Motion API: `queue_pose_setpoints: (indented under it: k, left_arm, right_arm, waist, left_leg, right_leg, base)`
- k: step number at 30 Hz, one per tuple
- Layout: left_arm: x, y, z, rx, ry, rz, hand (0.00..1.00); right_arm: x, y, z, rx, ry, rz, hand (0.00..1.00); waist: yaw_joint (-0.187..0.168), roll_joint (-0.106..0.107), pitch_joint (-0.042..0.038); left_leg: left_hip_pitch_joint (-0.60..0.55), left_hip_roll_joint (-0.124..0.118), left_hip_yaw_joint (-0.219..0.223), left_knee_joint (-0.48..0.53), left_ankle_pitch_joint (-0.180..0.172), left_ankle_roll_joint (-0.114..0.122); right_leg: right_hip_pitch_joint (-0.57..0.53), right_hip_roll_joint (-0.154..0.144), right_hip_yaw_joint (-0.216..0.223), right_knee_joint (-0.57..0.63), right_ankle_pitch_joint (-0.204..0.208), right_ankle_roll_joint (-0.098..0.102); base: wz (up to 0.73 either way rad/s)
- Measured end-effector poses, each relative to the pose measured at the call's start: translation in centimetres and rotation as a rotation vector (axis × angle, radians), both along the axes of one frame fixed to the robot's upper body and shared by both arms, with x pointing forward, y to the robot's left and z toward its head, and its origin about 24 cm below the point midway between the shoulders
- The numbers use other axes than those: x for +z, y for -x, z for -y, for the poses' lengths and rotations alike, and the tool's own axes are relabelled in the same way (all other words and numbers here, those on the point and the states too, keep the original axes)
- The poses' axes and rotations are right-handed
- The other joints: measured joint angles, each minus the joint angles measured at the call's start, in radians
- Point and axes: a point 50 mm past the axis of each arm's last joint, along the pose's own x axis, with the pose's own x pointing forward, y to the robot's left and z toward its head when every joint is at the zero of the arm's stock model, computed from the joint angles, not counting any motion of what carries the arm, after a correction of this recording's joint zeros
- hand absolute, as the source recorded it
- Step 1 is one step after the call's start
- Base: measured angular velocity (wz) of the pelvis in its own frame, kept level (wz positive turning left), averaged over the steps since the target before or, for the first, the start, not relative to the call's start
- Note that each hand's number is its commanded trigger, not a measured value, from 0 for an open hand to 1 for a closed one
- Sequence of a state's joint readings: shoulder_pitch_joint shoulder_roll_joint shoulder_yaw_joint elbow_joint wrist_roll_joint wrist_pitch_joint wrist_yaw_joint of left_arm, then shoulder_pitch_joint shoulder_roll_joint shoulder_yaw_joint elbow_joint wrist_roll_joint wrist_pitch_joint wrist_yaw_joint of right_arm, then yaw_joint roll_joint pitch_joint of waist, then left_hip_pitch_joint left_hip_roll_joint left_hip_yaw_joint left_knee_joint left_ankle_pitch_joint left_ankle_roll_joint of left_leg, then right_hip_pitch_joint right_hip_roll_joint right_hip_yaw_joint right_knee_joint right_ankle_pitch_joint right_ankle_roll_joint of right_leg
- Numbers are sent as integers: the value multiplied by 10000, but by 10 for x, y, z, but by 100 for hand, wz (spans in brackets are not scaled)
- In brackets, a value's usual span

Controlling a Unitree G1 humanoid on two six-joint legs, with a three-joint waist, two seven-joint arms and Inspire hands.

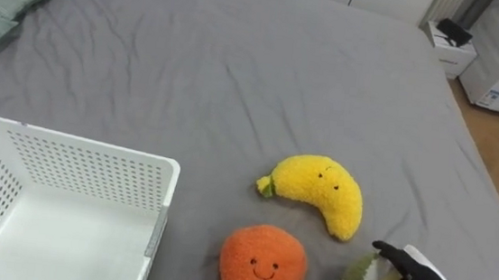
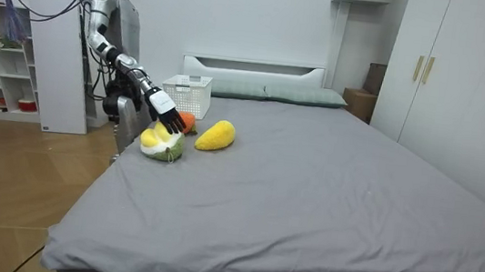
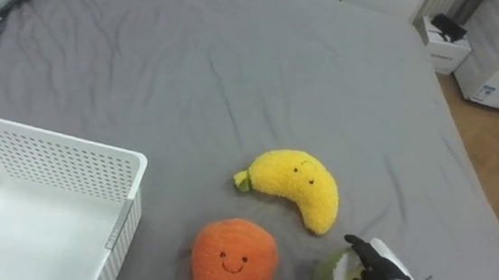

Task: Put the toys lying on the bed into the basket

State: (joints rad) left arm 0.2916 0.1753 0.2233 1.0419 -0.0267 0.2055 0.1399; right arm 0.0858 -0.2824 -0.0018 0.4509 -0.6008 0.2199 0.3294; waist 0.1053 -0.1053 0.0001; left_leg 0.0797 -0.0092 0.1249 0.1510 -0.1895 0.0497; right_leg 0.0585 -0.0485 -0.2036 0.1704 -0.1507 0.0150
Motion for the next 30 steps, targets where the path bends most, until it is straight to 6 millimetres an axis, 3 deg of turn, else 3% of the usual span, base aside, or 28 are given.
queue_pose_setpoints:
  k: [1,2,3,4,6,7,12,23,30]
  left_arm:
    - [0,-3,0,0,-8,81,0]
    - [0,-5,0,-18,-24,145,0]
    - [0,-6,0,-29,-39,181,0]
    - [0,-8,0,-39,-54,223,0]
    - [0,-8,0,-39,-77,231,0]
    - [0,-8,0,-42,-92,225,0]
    - [0,-9,-1,-33,-251,245,0]
    - [1,-13,2,-23,-514,439,0]
    - [0,-15,6,-129,-549,437,0]
  right_arm:
    - [-3,2,1,-30,45,-148,0]
    - [-5,3,2,-79,67,-277,19]
    - [-5,3,2,-95,78,-299,54]
    - [-5,1,3,-89,144,-285,64]
    - [-6,2,3,-68,241,-294,93]
    - [-6,2,3,-36,335,-303,100]
    - [-4,1,6,114,1127,-35,100]
    - [-8,6,7,159,2328,561,100]
    - [-7,4,4,161,3022,1233,100]
  waist:
    - [67,3,7]
    - [126,5,4]
    - [144,4,3]
    - [173,6,4]
    - [210,9,5]
    - [240,9,5]
    - [259,31,-1]
    - [359,323,-6]
    - [244,321,-14]
  left_leg:
    - [4,1,-6,-1,0,0]
    - [17,1,-20,-8,-1,0]
    - [21,1,-27,-5,-1,0]
    - [12,1,-34,-1,-2,-1]
    - [12,1,-63,-4,-10,1]
    - [13,-2,-81,0,-12,0]
    - [37,-27,-209,25,-9,2]
    - [186,-39,-255,18,-12,3]
    - [55,-49,-296,115,-6,2]
  right_leg:
    - [58,2,-6,-1,1,1]
    - [100,-1,-21,0,0,1]
    - [108,-1,-28,0,0,1]
    - [106,-2,-29,0,1,1]
    - [98,-8,-59,-1,0,0]
    - [97,-14,-84,-4,-1,1]
    - [254,-25,-186,-52,-1,4]
    - [388,-38,-197,-28,-6,9]
    - [299,-32,-177,-23,-36,20]
  base:
    - [0]
    - [3]
    - [0]
    - [0]
    - [4]
    - [4]
    - [7]
    - [0]
    - [1]
